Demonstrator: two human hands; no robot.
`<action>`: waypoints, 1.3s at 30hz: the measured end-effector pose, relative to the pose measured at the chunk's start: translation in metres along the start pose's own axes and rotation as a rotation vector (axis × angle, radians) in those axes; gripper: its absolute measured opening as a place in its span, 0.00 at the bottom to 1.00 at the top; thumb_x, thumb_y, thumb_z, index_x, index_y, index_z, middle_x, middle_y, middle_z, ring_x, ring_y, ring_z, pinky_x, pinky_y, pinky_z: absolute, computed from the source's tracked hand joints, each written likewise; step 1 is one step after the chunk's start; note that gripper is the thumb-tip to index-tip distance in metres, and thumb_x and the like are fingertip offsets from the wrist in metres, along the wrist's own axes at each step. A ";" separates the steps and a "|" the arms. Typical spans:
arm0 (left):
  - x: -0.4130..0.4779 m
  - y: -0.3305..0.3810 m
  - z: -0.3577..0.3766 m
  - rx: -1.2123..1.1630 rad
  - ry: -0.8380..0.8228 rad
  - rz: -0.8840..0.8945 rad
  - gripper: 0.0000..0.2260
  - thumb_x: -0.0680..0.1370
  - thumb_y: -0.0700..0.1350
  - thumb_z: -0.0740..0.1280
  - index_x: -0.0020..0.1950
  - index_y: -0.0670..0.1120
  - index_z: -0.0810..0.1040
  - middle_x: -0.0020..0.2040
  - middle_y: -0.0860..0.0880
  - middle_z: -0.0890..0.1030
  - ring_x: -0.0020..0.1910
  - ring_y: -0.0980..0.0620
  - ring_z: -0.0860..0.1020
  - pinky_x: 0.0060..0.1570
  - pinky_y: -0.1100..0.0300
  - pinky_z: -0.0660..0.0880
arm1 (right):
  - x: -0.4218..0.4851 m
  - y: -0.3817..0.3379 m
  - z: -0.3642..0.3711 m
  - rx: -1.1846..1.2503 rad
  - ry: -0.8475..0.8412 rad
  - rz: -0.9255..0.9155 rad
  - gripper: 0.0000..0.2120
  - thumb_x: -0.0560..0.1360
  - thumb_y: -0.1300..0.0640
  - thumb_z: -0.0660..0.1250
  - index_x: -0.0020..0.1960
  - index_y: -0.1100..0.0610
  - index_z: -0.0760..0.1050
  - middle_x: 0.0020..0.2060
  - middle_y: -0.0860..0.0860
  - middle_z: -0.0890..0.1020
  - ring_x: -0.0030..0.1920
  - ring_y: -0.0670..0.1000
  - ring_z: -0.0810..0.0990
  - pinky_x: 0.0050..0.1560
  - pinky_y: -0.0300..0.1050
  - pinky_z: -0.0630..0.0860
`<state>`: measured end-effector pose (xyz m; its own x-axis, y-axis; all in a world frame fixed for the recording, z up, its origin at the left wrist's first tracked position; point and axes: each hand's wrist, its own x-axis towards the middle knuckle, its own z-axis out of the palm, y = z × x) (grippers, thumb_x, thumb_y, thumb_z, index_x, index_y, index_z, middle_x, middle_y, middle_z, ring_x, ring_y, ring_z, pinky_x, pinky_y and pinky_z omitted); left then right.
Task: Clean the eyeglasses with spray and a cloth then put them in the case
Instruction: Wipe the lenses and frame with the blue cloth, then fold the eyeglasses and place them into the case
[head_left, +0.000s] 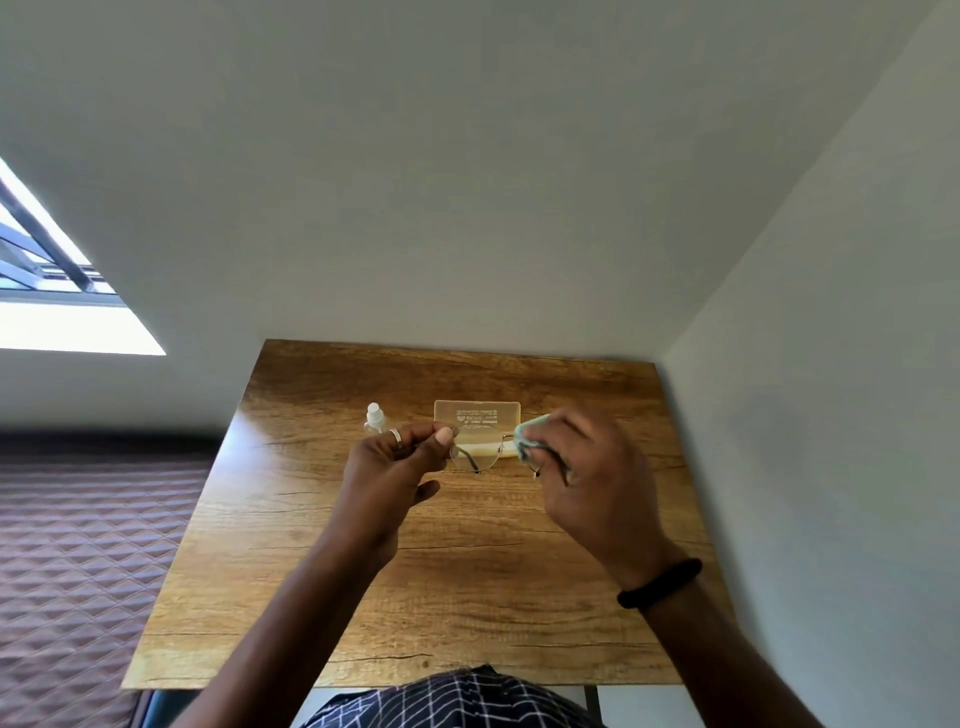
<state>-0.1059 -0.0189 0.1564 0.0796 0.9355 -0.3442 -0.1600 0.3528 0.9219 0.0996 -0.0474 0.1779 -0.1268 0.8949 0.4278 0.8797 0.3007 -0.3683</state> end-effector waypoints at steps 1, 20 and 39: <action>0.001 0.000 0.000 0.002 0.002 0.000 0.06 0.77 0.46 0.72 0.51 0.48 0.86 0.44 0.49 0.86 0.47 0.54 0.81 0.45 0.56 0.76 | -0.002 -0.003 0.002 -0.003 -0.033 -0.021 0.06 0.74 0.58 0.70 0.51 0.55 0.81 0.46 0.47 0.80 0.46 0.47 0.77 0.43 0.44 0.77; -0.001 0.006 -0.015 0.034 0.099 0.080 0.04 0.77 0.45 0.72 0.50 0.49 0.86 0.43 0.49 0.87 0.49 0.53 0.83 0.49 0.53 0.79 | -0.019 -0.005 0.010 0.143 -0.113 0.093 0.09 0.72 0.57 0.73 0.52 0.51 0.82 0.47 0.43 0.82 0.48 0.42 0.79 0.45 0.40 0.79; -0.019 0.031 -0.031 -0.027 0.070 0.170 0.05 0.78 0.43 0.71 0.45 0.52 0.86 0.41 0.49 0.86 0.46 0.51 0.81 0.46 0.57 0.75 | -0.040 -0.028 0.196 0.313 -0.519 0.408 0.07 0.73 0.59 0.70 0.50 0.52 0.81 0.46 0.47 0.84 0.47 0.46 0.81 0.44 0.37 0.75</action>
<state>-0.1432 -0.0253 0.1857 -0.0195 0.9803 -0.1965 -0.1913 0.1892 0.9631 -0.0101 -0.0272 0.0091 -0.0863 0.9735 -0.2118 0.7413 -0.0793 -0.6665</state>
